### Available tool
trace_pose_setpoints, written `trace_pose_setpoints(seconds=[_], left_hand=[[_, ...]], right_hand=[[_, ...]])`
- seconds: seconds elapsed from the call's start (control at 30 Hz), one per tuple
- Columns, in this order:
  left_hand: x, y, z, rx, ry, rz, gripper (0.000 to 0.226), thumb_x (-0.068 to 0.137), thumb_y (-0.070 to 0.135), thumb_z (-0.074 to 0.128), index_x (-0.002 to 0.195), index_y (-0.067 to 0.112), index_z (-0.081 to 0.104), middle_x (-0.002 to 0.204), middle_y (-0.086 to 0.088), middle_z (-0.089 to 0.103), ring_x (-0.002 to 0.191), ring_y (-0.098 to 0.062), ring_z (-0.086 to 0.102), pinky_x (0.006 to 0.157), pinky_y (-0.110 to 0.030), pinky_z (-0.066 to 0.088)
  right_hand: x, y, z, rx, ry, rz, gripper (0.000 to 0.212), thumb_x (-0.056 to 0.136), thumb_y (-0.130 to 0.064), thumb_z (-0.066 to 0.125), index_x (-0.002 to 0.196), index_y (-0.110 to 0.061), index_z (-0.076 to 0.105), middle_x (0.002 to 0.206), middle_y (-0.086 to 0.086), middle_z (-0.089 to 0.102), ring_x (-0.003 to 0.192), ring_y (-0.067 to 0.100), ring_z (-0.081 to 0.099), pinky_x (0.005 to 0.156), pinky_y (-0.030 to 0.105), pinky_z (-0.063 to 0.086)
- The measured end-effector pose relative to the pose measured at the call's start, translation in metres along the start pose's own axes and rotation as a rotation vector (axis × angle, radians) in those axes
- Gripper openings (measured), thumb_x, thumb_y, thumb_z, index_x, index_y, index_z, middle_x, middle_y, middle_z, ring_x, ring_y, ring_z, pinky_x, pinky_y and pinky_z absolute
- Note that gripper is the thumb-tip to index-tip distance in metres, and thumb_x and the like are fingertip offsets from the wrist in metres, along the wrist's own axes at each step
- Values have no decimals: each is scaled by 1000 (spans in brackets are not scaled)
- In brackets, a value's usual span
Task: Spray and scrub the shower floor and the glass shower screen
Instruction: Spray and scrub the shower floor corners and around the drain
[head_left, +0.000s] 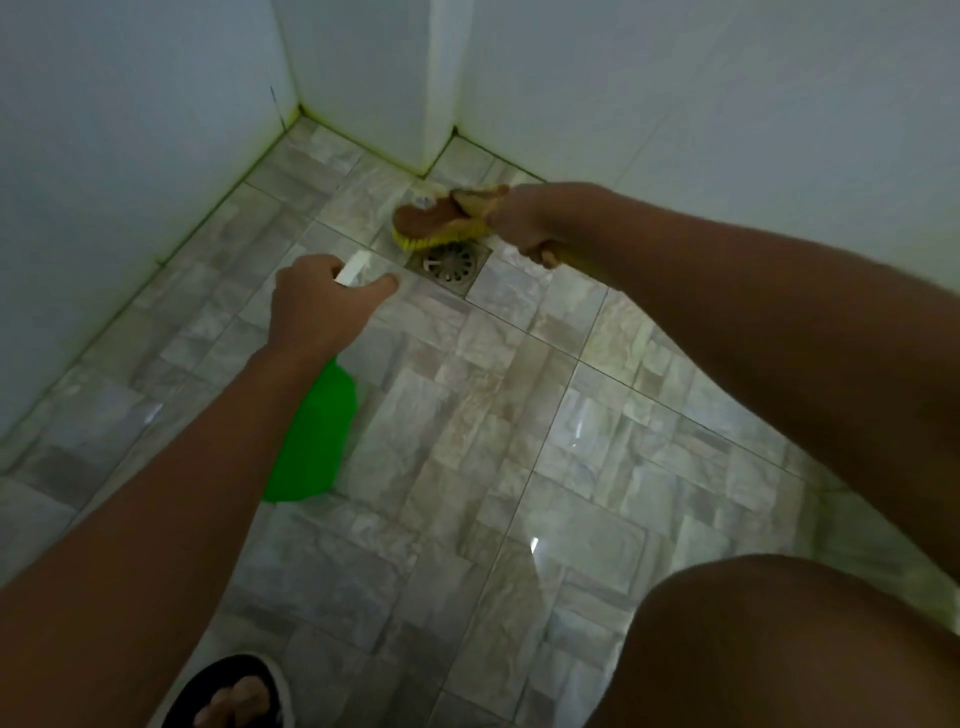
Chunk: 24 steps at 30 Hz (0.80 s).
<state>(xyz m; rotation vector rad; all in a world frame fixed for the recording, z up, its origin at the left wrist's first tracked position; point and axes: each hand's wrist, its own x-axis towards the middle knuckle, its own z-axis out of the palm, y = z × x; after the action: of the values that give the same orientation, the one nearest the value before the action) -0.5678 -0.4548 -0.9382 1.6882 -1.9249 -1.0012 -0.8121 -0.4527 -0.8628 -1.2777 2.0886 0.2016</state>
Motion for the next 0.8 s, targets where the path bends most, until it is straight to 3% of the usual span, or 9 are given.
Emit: trace_pose_setpoints(seconds=[0.1, 0.17, 0.23, 0.37, 0.43, 0.5, 0.57, 0.67, 0.8], left_hand=[[1, -4, -7, -21, 49, -12, 62, 80, 57, 83, 55, 17, 43, 54, 1, 43, 50, -13, 41, 52, -32, 33], [-1, -2, -7, -35, 65, -4, 63, 84, 51, 83, 54, 18, 39, 54, 2, 39, 49, -10, 36, 49, -30, 30], [-1, -5, -7, -39, 69, -13, 63, 85, 50, 83, 54, 18, 39, 53, 3, 39, 48, -10, 37, 50, -30, 29], [0, -10, -2, -39, 41, -28, 62, 84, 54, 82, 55, 17, 42, 54, 1, 43, 50, -12, 42, 59, -31, 34], [0, -10, -2, -48, 30, -38, 60, 84, 53, 82, 57, 13, 46, 56, -1, 45, 52, -15, 45, 57, -32, 35], [-1, -9, -3, -58, 34, -46, 58, 83, 53, 83, 62, 9, 53, 59, -4, 50, 56, -19, 49, 57, -33, 38], [-1, -10, -7, -63, 50, -75, 58, 82, 54, 83, 62, 10, 50, 60, -5, 49, 58, -21, 49, 56, -34, 35], [1, -13, -15, -63, 62, -126, 59, 82, 58, 80, 58, 15, 46, 61, -4, 51, 65, -28, 56, 59, -36, 41], [-2, -28, -26, -72, 106, -231, 56, 81, 62, 76, 66, 10, 62, 73, -10, 66, 78, -34, 69, 63, -35, 49]], right_hand=[[-2, -18, -15, 25, 102, -56, 37, 105, -11, 28, 73, -29, 32, 73, 5, 34, 53, 21, 46, 54, 36, 43], [14, -20, -20, 52, 116, 25, 22, 105, -8, 29, 100, -23, 45, 74, 4, 32, 56, 23, 48, 53, 36, 44], [35, -28, -17, 34, 126, 93, 39, 103, -7, 33, 141, -10, 38, 76, 11, 41, 57, 24, 50, 48, 35, 43], [75, -16, -5, -20, 34, 51, 53, 97, -21, 38, 150, -18, 30, 111, 27, 56, 49, 25, 56, 35, 26, 42], [55, -12, -1, -57, 46, 3, 42, 98, -33, 39, 141, -31, 42, 102, 19, 54, 48, 21, 54, 28, 22, 38], [22, -8, 9, -88, -4, -22, 21, 103, -41, 34, 95, -50, 52, 84, 12, 49, 51, 18, 45, 34, 21, 37], [-1, 2, 21, -83, -67, -20, 38, 106, -40, 29, 73, -52, 43, 83, 15, 48, 53, 16, 43, 47, 27, 40], [-12, 18, 29, -22, -51, 91, 29, 106, -41, 30, 82, -30, 42, 74, 14, 49, 48, 17, 43, 46, 27, 40], [-5, 16, 41, 25, -16, 151, 50, 104, -50, 31, 89, -5, 45, 71, 15, 53, 44, 22, 49, 38, 25, 43]])
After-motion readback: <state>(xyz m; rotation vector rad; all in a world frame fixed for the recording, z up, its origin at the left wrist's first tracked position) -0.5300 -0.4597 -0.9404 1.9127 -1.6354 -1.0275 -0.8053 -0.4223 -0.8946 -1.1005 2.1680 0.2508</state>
